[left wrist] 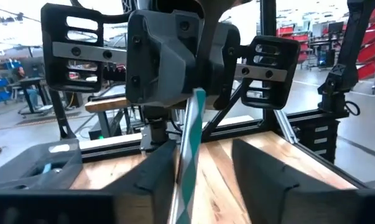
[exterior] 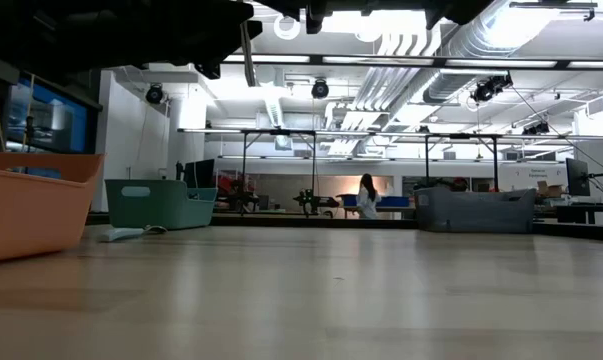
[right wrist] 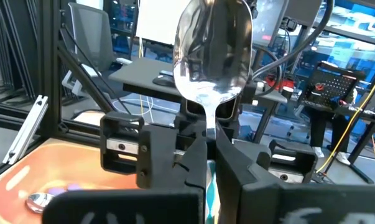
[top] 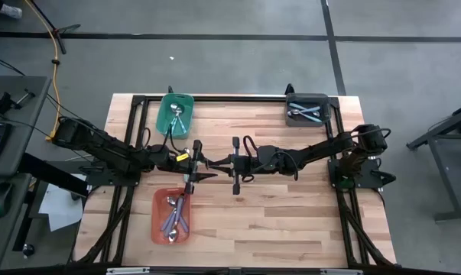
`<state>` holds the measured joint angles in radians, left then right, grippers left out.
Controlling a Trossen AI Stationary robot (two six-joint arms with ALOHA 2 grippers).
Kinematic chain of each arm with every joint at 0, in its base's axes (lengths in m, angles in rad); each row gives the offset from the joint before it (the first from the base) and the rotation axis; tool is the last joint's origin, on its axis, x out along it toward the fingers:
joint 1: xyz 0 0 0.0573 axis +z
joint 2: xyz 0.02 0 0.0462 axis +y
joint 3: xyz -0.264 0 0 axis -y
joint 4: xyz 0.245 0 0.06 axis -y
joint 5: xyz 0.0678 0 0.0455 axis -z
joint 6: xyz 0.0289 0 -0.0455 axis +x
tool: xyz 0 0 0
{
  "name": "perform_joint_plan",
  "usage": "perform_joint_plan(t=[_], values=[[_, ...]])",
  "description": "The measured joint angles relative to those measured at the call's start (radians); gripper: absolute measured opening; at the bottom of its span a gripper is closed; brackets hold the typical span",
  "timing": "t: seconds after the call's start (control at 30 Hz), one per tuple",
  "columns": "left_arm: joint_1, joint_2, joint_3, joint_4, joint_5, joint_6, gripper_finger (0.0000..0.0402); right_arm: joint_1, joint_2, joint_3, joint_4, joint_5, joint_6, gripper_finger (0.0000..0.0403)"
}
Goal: Sort silverware by color (type)
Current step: Put the blue spoon into the green bin
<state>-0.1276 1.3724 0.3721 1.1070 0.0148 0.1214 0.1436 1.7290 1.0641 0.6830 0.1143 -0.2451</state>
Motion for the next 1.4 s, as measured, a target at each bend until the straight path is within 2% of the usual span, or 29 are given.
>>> perform_joint_plan(t=[0.23,0.43,0.6,0.77,0.87,1.0,1.13,1.23,1.3,1.4], values=[[0.001,-0.001,0.001,0.029,-0.008,0.051,0.0024,0.001,0.0,0.0,0.014,-0.003,0.0,0.0],[0.002,-0.005,0.001,0.007,-0.013,0.071,0.0017,0.002,0.001,0.0,0.009,0.031,0.001,0.0007],[0.023,-0.078,0.001,-0.129,-0.088,0.033,0.0014,0.001,-0.004,0.0,-0.005,0.149,0.0,0.0054],[0.069,-0.24,0.004,-0.423,-0.17,-0.038,0.0014,0.0,-0.067,0.001,-0.131,0.293,-0.023,0.0099],[0.113,-0.356,0.05,-0.727,-0.258,-0.108,0.0014,0.0,-0.117,0.001,-0.275,0.381,-0.026,0.0101],[0.206,-0.447,0.185,-1.185,-0.341,-0.221,0.0014,0.0,-0.176,0.002,-0.476,0.462,-0.023,0.0065],[0.354,-0.445,0.331,-1.555,-0.393,-0.331,0.0014,-0.023,-0.211,0.002,-0.669,0.501,-0.015,0.0009],[0.479,-0.408,0.401,-1.695,-0.353,-0.356,0.0014,-0.069,-0.217,0.002,-0.767,0.503,0.029,0.0011],[0.553,-0.378,0.42,-1.716,-0.301,-0.356,0.0014,-0.101,-0.217,0.002,-0.804,0.476,0.043,0.0007],[0.646,-0.321,0.43,-1.709,-0.236,-0.347,0.0014,-0.137,-0.218,-0.037,-0.729,0.427,0.016,0.0002]])
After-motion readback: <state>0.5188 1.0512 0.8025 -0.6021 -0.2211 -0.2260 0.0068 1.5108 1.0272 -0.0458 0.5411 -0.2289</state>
